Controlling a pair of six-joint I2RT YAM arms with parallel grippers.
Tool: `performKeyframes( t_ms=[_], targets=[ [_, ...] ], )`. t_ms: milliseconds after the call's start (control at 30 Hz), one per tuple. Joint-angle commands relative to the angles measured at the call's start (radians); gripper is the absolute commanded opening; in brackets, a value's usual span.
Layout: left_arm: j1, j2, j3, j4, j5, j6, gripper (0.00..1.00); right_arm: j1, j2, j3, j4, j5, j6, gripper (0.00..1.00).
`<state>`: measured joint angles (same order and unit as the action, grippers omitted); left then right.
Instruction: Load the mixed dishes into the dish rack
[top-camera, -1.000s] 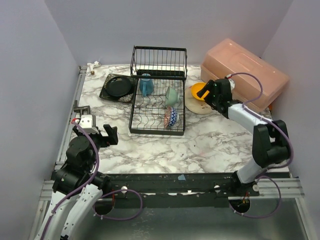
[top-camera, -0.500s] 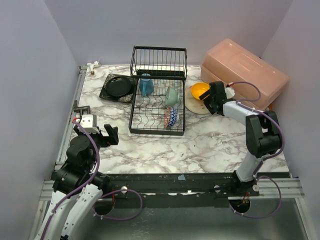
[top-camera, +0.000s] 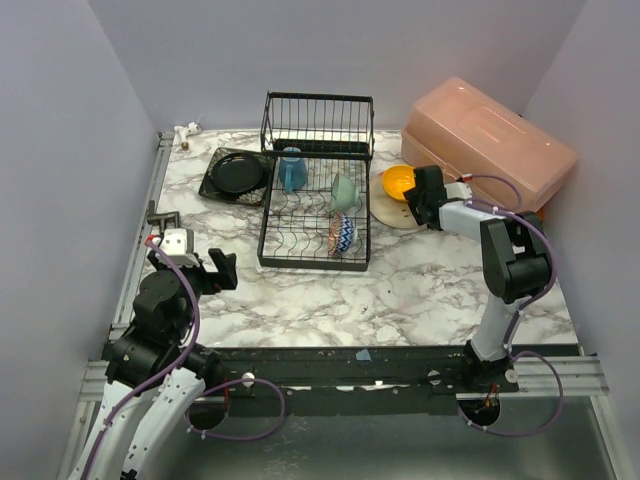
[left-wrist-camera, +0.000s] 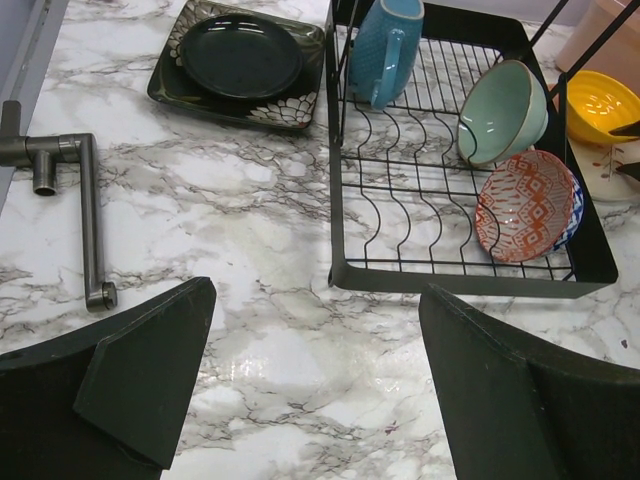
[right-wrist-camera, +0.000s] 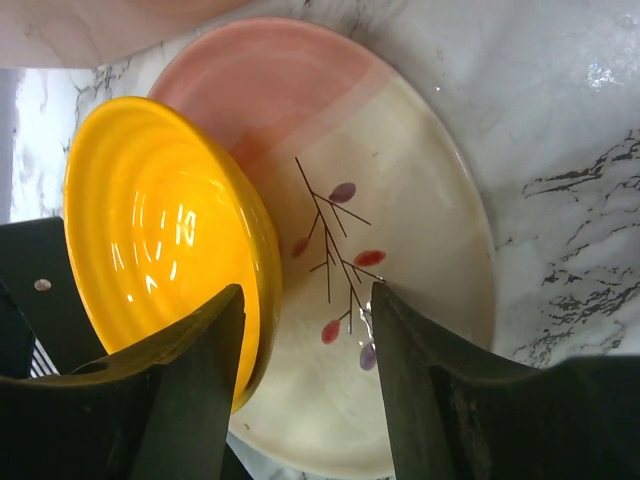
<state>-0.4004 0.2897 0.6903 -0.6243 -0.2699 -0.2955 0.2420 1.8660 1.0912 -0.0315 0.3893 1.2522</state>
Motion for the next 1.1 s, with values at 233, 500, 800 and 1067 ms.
performKeyframes(
  t_ms=[233,500,800,1067],
  targets=[
    [0.012,0.017,-0.006,0.025,0.035,0.015,0.93,0.0,0.066,0.037,0.072,0.065,-0.011,0.29],
    [0.018,0.031,-0.007,0.032,0.052,0.017,0.93,0.0,-0.073,-0.075,0.088,0.102,-0.104,0.04],
    [0.033,0.052,-0.008,0.04,0.088,0.019,0.93,-0.001,-0.417,-0.274,0.02,0.116,-0.322,0.0],
    [0.034,0.081,-0.009,0.039,0.146,-0.014,0.94,0.0,-0.838,-0.38,-0.025,-0.123,-0.596,0.01]
  ],
)
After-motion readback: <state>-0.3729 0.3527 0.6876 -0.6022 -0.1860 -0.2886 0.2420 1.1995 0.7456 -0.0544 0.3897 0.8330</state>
